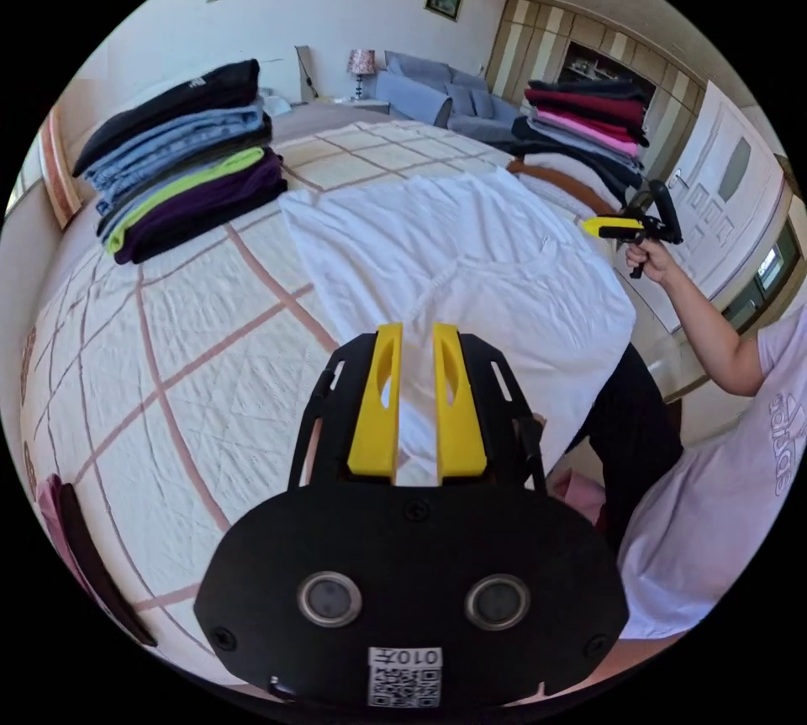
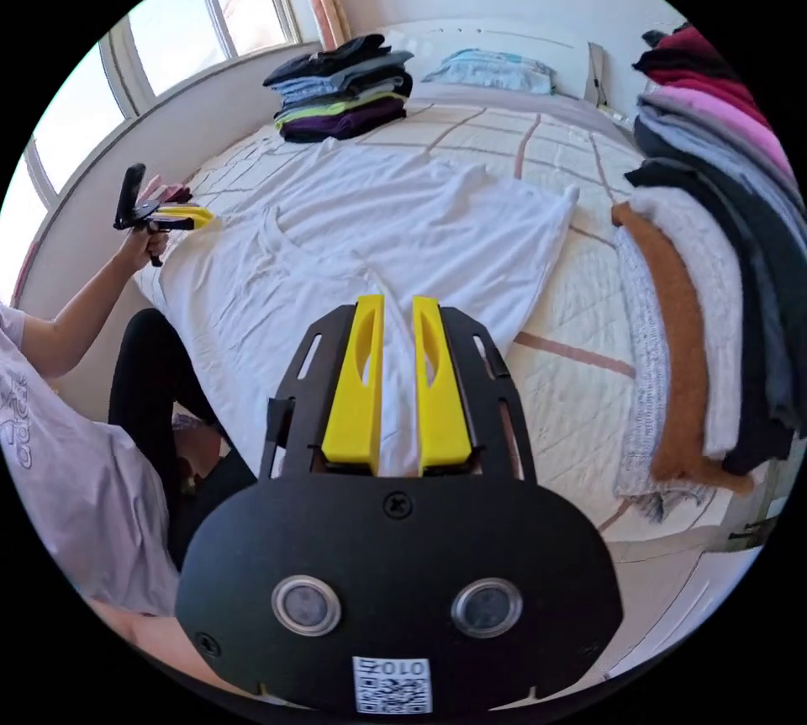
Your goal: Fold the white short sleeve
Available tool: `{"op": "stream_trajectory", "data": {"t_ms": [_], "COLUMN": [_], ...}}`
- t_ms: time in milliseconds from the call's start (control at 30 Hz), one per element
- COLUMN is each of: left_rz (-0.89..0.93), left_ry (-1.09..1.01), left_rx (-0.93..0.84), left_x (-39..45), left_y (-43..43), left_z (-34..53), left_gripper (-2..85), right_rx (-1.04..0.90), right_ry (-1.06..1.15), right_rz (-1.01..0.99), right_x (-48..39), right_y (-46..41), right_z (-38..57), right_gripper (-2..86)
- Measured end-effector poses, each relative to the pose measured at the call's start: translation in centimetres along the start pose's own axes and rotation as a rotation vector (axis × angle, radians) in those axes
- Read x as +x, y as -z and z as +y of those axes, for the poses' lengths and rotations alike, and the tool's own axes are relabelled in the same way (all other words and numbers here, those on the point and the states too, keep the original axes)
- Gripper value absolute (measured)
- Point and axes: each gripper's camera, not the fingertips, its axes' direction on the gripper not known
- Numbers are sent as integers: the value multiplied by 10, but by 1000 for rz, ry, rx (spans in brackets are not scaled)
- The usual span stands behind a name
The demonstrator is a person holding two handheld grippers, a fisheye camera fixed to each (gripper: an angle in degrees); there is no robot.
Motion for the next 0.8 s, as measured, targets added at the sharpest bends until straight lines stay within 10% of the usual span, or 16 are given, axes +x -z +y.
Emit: {"op": "stream_trajectory", "data": {"t_ms": [400, 800], "left_rz": [-208, 1], "left_ry": [173, 130], "left_rx": [-47, -77], "left_x": [-127, -148], "left_y": [-84, -123], "left_z": [-154, -154], "left_gripper": [111, 10], "right_rx": [-165, -219], "right_ry": [-166, -197], "right_rz": [445, 268], "right_x": [99, 128], "right_y": [-84, -117], "right_z": [-185, -179], "right_gripper": [124, 39]}}
